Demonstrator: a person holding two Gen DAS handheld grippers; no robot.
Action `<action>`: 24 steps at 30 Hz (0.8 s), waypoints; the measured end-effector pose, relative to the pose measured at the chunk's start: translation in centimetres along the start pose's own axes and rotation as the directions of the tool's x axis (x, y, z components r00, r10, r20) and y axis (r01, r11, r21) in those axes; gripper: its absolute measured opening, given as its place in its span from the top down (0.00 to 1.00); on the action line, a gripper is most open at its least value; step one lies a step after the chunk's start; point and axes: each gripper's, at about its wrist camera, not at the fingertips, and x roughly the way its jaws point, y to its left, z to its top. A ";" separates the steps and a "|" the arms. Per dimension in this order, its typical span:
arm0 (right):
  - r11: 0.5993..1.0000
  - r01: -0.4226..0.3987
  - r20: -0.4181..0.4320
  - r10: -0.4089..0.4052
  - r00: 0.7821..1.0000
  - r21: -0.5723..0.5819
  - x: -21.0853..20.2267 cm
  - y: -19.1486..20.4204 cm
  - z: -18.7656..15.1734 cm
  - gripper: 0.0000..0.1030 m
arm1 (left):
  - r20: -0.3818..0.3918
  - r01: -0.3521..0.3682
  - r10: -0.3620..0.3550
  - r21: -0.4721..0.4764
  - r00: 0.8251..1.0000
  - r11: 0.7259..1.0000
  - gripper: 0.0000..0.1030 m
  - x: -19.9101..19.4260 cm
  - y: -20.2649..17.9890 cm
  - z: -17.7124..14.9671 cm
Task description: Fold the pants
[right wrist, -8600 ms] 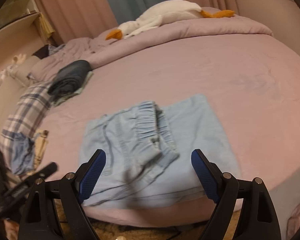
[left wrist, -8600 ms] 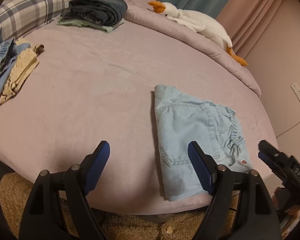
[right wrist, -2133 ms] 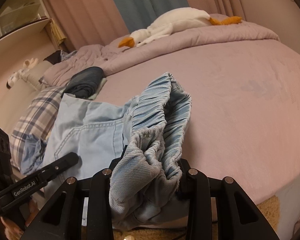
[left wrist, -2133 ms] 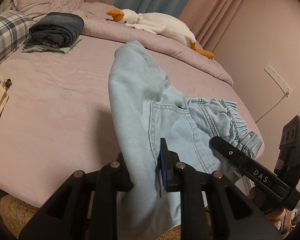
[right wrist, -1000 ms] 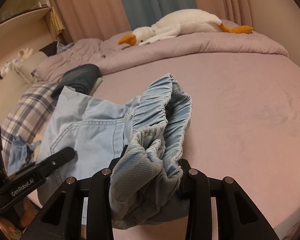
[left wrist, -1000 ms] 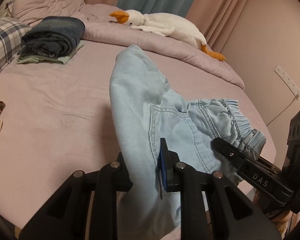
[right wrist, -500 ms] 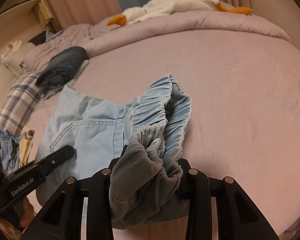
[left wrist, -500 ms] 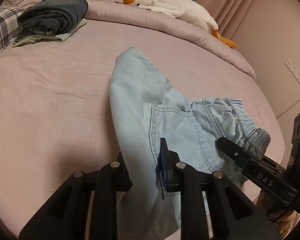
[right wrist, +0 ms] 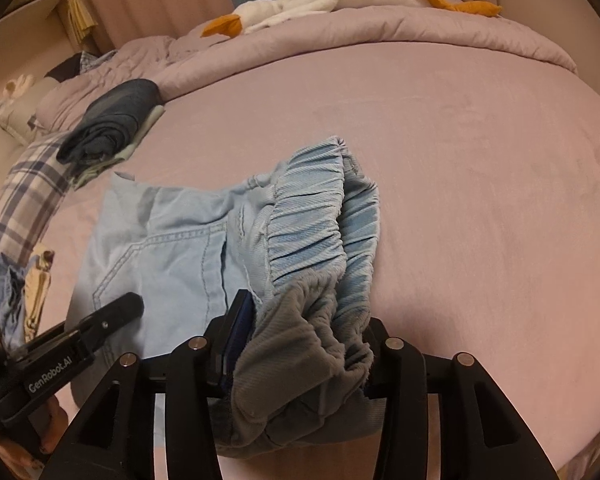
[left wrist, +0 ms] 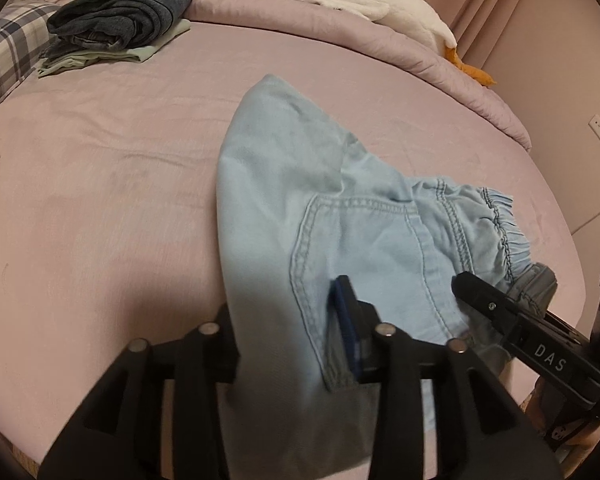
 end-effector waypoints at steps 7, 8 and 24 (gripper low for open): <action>1.000 0.022 0.028 -0.022 0.999 -0.008 -2.5 -0.3 -0.7 0.48 | 0.078 -0.007 0.007 -0.001 0.997 1.000 0.30 -4.4 -0.6 -1.1; 0.999 0.028 0.050 -0.027 0.998 -0.018 -3.6 -0.3 -0.8 0.47 | 0.100 0.003 -0.002 -0.005 0.995 1.000 0.21 -5.5 -0.8 -1.3; 0.998 0.003 0.262 0.012 0.965 -0.056 -12.4 0.4 -2.2 0.15 | 0.206 -0.048 0.035 0.055 0.978 0.997 0.01 -13.6 -2.8 -4.0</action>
